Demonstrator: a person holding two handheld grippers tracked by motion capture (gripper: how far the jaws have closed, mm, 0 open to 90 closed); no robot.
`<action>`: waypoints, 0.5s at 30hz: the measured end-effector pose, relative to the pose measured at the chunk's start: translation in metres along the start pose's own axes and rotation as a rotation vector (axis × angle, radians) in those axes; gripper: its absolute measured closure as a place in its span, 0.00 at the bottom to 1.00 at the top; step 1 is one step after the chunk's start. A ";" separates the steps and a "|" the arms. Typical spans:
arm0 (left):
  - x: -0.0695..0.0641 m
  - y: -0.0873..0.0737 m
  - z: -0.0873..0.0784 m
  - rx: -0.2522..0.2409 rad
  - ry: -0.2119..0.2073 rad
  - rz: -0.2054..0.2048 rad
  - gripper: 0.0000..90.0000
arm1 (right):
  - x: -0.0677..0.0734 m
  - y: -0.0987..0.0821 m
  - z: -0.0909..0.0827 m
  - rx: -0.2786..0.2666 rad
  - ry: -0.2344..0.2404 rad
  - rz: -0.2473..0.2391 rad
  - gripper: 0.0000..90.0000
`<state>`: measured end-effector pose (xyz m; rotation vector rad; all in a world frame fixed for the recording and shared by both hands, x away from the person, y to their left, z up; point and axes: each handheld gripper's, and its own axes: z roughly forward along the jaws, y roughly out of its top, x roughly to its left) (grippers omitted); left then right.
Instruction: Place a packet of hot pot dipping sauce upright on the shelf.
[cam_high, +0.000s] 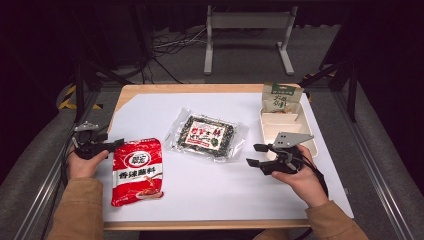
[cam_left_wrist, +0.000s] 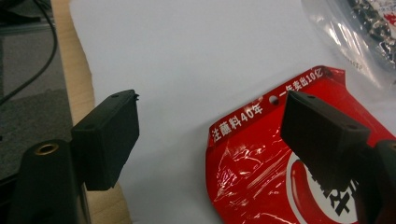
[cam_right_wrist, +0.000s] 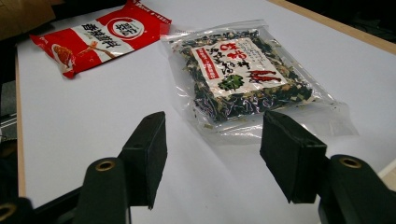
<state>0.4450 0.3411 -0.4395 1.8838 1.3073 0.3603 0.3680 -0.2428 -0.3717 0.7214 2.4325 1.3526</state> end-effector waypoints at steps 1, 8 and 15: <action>0.001 -0.001 0.000 0.001 -0.008 0.000 0.23 | 0.000 0.000 0.000 -0.001 0.001 -0.001 0.46; 0.004 -0.006 0.006 0.026 -0.044 -0.011 0.28 | 0.000 -0.002 0.003 0.005 0.009 0.006 0.46; 0.006 -0.009 0.009 0.058 -0.072 -0.042 0.31 | 0.000 -0.002 0.003 0.005 0.011 0.013 0.45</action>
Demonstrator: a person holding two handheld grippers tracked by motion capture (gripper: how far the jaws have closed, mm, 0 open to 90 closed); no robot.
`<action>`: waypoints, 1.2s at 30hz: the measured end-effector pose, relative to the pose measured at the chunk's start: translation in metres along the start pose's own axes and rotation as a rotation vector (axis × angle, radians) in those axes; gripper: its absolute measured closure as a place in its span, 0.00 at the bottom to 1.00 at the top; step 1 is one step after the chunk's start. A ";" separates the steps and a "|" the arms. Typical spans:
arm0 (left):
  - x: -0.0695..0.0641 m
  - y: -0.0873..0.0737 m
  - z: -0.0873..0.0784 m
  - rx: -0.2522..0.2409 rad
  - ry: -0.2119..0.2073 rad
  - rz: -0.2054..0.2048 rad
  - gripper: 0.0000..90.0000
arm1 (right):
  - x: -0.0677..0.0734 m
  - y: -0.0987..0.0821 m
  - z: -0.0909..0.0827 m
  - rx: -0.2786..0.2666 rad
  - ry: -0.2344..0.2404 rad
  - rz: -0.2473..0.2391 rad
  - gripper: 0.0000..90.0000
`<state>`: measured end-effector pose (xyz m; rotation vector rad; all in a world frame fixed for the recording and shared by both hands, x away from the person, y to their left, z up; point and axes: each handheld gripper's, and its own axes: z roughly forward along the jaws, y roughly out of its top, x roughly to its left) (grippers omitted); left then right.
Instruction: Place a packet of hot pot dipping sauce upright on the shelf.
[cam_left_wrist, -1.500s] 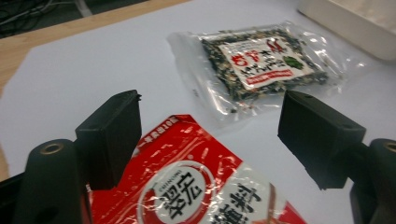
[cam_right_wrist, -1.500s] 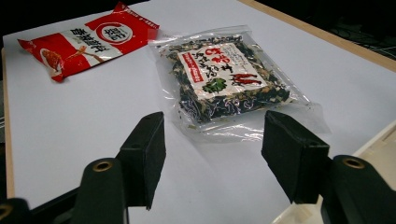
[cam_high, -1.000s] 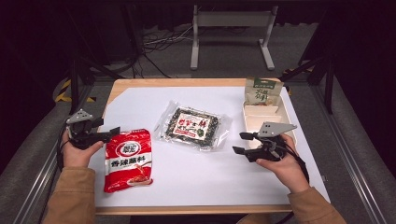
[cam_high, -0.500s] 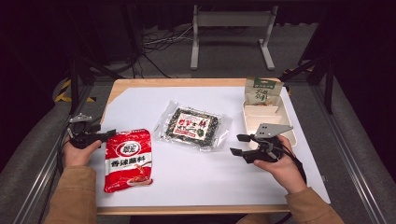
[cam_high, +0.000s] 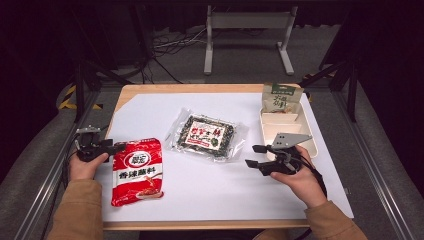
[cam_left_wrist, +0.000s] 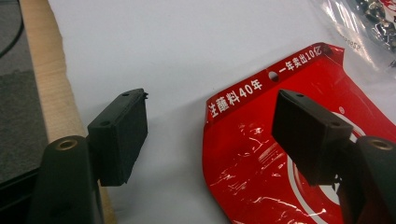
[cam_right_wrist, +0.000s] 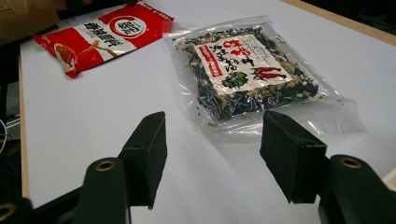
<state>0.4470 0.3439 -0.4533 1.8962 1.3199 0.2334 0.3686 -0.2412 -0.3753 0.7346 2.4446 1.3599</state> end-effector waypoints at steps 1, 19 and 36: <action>0.000 0.000 0.000 0.003 -0.006 0.004 0.31 | 0.000 0.000 0.000 0.001 0.000 0.002 0.45; -0.009 -0.002 0.000 0.030 -0.115 0.061 0.48 | -0.001 -0.003 0.002 0.008 0.011 0.022 0.44; -0.025 -0.010 -0.002 0.089 -0.093 0.200 0.55 | 0.001 -0.003 0.003 0.002 0.034 0.028 0.44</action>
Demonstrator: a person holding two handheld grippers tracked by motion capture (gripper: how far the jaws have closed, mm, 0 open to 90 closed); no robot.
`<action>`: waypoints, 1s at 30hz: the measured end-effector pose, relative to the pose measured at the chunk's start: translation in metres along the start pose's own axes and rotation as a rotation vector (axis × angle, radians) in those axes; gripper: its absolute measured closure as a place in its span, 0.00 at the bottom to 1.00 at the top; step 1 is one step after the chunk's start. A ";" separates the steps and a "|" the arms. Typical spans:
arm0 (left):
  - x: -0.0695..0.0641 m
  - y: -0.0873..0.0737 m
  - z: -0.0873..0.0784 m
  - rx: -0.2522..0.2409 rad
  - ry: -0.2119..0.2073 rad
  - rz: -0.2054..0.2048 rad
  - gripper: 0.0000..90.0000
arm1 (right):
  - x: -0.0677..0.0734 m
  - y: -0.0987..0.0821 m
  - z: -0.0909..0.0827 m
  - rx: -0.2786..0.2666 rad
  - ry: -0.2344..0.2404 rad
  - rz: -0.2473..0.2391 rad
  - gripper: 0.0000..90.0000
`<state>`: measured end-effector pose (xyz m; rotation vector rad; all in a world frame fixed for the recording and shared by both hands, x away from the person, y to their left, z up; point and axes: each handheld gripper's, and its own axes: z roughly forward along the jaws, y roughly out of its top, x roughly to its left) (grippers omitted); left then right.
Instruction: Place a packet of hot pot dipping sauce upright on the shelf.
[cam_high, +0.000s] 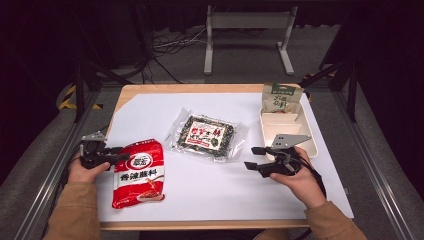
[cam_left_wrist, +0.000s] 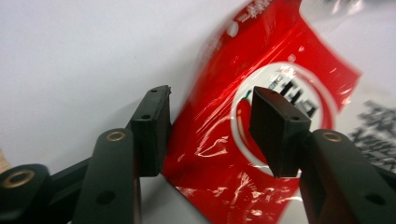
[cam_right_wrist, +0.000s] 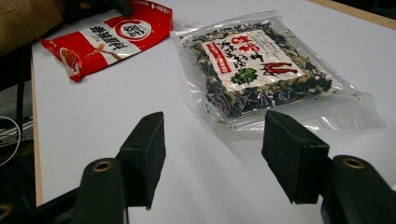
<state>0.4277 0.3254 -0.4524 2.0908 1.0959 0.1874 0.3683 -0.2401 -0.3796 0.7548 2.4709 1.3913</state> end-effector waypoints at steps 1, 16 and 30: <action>0.000 0.001 0.000 0.003 0.007 0.003 0.57 | 0.000 0.000 0.000 0.001 0.000 0.000 0.44; -0.002 0.001 -0.006 -0.008 0.116 -0.006 0.98 | 0.000 -0.001 0.000 0.004 0.003 -0.003 0.55; -0.018 0.022 -0.034 -0.037 0.100 -0.017 0.99 | 0.003 0.001 -0.002 0.006 0.009 -0.045 0.62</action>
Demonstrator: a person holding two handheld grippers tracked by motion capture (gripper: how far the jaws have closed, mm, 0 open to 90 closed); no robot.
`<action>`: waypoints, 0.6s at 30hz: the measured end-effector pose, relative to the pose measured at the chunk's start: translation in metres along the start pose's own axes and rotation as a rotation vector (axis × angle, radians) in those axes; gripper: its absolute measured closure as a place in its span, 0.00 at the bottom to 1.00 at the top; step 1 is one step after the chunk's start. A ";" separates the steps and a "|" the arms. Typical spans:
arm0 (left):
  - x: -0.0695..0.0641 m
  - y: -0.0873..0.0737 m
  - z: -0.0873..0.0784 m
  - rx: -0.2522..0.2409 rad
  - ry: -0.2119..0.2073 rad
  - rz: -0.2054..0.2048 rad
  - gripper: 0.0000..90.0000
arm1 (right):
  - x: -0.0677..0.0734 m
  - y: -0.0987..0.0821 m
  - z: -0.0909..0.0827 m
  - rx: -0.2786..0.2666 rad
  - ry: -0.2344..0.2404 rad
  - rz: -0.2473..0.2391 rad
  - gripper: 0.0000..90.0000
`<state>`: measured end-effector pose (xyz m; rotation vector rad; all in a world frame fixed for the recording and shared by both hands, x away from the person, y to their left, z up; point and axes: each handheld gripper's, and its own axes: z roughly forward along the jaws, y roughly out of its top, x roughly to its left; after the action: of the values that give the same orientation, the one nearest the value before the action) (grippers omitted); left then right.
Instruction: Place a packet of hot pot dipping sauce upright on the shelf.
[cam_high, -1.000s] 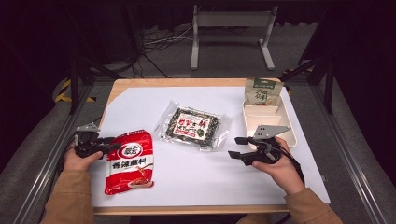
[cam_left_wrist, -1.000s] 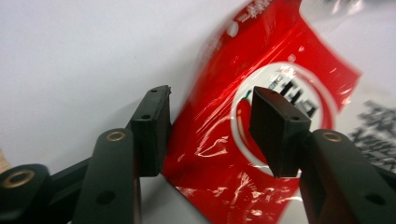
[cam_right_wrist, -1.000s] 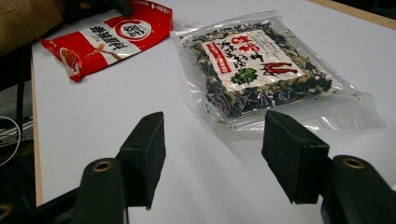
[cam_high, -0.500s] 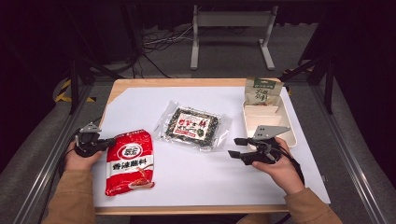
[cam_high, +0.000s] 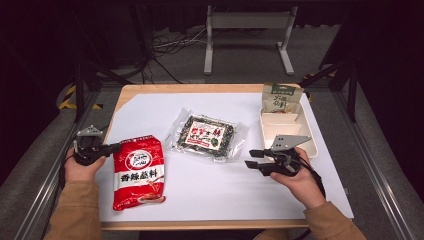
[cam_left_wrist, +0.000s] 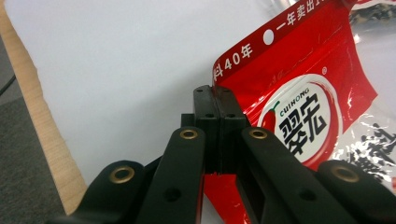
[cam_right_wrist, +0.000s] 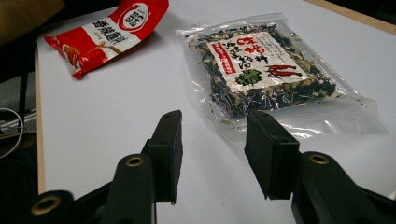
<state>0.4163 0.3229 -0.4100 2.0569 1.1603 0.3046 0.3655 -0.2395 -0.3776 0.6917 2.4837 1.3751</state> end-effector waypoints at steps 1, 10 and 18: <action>-0.002 0.002 -0.003 -0.005 0.002 0.004 0.99 | 0.001 0.000 0.000 0.001 -0.006 -0.012 0.62; -0.025 0.018 -0.028 -0.059 0.008 0.041 1.00 | 0.002 0.002 -0.003 -0.015 -0.035 -0.018 0.59; -0.042 0.029 -0.052 -0.118 -0.016 0.066 1.00 | 0.003 0.003 -0.004 -0.030 -0.017 0.004 0.62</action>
<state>0.3835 0.3047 -0.3469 1.9930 1.0420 0.3792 0.3621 -0.2394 -0.3724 0.7001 2.4448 1.3984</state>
